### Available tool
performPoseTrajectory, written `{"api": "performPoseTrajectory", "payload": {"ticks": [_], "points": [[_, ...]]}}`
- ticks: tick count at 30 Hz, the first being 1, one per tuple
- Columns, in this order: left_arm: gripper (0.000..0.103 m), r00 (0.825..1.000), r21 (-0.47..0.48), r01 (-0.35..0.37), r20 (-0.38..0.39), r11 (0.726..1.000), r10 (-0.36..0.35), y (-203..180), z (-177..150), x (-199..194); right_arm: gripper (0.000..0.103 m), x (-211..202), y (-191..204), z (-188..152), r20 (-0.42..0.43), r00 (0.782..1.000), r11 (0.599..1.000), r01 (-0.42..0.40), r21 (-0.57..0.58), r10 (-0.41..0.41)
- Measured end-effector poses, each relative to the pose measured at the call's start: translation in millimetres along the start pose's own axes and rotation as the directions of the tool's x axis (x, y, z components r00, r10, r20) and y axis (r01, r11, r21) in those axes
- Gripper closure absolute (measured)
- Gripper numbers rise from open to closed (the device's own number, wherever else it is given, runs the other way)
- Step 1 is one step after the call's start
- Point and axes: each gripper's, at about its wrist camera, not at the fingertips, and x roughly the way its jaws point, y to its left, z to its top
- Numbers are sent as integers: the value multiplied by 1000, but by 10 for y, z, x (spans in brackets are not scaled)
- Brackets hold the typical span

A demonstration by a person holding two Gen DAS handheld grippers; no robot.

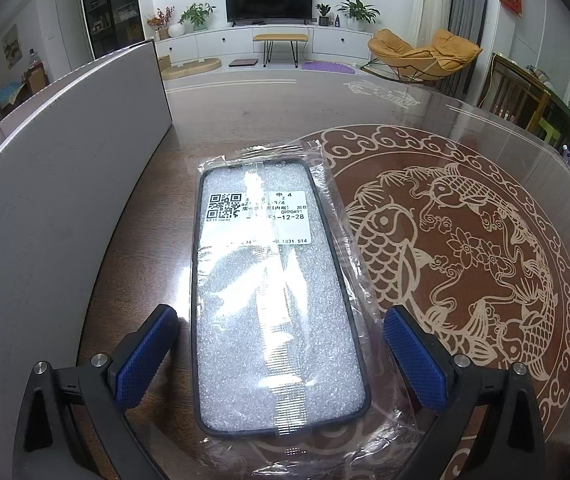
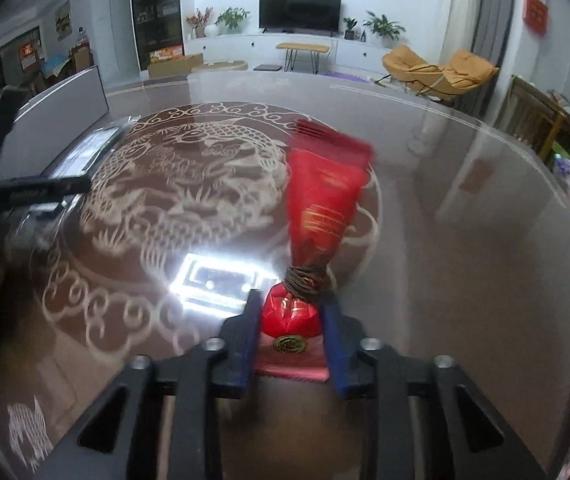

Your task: Organize objects

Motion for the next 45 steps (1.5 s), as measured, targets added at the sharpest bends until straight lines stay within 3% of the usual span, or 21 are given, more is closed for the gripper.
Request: {"api": "performPoseTrajectory", "payload": {"ticks": [1,2,6,45], "points": [[0,1000,0,0,0,1000,0,-3,-2,0,16,-8,0,-36,-12,1000,1000,9,6,-9],[0,1000,0,0,0,1000,0,-3,1,1,8,-12,-5,-54,-25,1000,1000,9,10,-9],[0,1000,0,0,0,1000,0,-10,7,4,0,74,-112,-33,-60,998,999,-26,46,29],[0,1000,-2,2,0,1000,-2,-23,14,31,0,85,-161,-13,-61,998,999,-13,44,15]]}}
